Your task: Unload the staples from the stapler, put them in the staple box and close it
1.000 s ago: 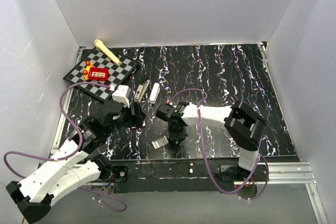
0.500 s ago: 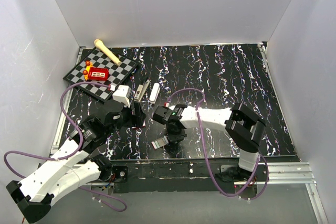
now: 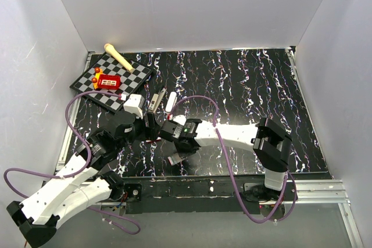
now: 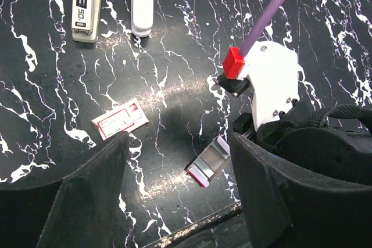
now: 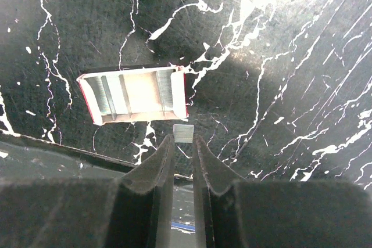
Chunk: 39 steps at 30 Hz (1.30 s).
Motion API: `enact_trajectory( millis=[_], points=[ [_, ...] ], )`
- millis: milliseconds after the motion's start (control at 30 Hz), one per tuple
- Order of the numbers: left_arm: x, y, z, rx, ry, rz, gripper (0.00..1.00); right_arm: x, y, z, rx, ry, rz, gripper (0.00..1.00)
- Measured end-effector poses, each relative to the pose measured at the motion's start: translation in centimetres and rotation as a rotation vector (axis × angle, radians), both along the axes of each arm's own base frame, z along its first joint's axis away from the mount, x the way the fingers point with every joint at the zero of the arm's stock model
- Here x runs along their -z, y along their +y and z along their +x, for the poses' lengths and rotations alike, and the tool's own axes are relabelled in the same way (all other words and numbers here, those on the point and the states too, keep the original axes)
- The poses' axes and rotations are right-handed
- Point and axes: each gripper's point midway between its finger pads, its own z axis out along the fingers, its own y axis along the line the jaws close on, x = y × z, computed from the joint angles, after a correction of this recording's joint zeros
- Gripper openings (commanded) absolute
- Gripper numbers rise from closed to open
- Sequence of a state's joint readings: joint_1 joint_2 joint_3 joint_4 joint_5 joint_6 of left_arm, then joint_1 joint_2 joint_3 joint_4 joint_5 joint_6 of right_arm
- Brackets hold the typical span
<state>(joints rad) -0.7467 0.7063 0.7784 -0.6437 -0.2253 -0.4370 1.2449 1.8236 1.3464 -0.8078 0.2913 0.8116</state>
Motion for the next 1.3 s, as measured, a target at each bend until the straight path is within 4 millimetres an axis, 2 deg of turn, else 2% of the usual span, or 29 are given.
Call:
enact_trajectory(
  millis=[400,867,1067,1300],
  points=[
    [-1.8,1.6,0.1,-0.067,-0.073,-0.035,0.7,0.2,2.2,0.0,-0.123,0.012,0.051,0.18],
    [-3.7,6.1,0.0,-0.273,-0.163,-0.067,0.72,1.2,3.7,-0.8,-0.194,0.071,0.076,0.2],
    [-3.9,6.6,0.0,-0.296,-0.171,-0.069,0.72,2.0,4.0,-0.9,-0.203,0.086,0.062,0.22],
    [-3.9,6.6,0.0,-0.297,-0.171,-0.068,0.72,1.6,4.4,-0.8,-0.207,0.084,0.071,0.23]
  ],
)
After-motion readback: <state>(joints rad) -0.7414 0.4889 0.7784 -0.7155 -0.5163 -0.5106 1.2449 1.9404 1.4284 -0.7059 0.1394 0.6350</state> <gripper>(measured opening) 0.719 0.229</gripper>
